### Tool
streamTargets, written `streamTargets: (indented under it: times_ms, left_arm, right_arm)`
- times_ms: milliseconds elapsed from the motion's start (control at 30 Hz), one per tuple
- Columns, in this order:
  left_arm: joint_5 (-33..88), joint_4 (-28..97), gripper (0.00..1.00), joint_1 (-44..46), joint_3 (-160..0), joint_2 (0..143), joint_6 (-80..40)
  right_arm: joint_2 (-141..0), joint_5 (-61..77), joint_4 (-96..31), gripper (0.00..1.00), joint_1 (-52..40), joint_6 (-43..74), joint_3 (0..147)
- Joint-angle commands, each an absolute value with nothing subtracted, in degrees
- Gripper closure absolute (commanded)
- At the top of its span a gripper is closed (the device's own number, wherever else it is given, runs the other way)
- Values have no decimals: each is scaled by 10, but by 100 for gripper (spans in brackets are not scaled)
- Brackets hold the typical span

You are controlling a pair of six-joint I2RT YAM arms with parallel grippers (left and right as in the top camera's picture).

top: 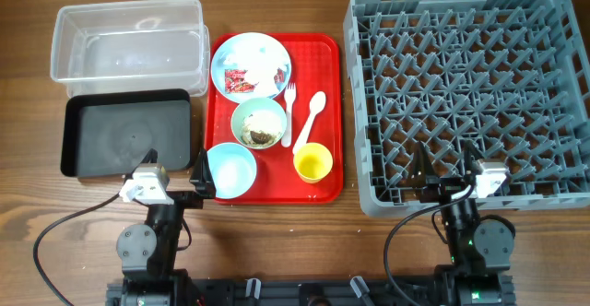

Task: Sort waste into correct bins and load items into the dishwasher rack
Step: 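Raise both arms from rest toward the red tray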

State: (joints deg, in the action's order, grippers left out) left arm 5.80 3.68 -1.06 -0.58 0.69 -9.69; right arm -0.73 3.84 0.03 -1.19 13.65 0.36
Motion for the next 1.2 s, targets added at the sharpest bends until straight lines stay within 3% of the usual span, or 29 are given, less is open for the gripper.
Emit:
streamTargets:
  times_ms: [0,1167]
  left_arm:
    - [55,40,0,-10,-3,3,-94]
    - [55,40,0,-10,-3,3,-94]
  right_arm:
    - [-3,36,2,0,-11,139,3]
    - [-5,30,1,0,-11,129,3]
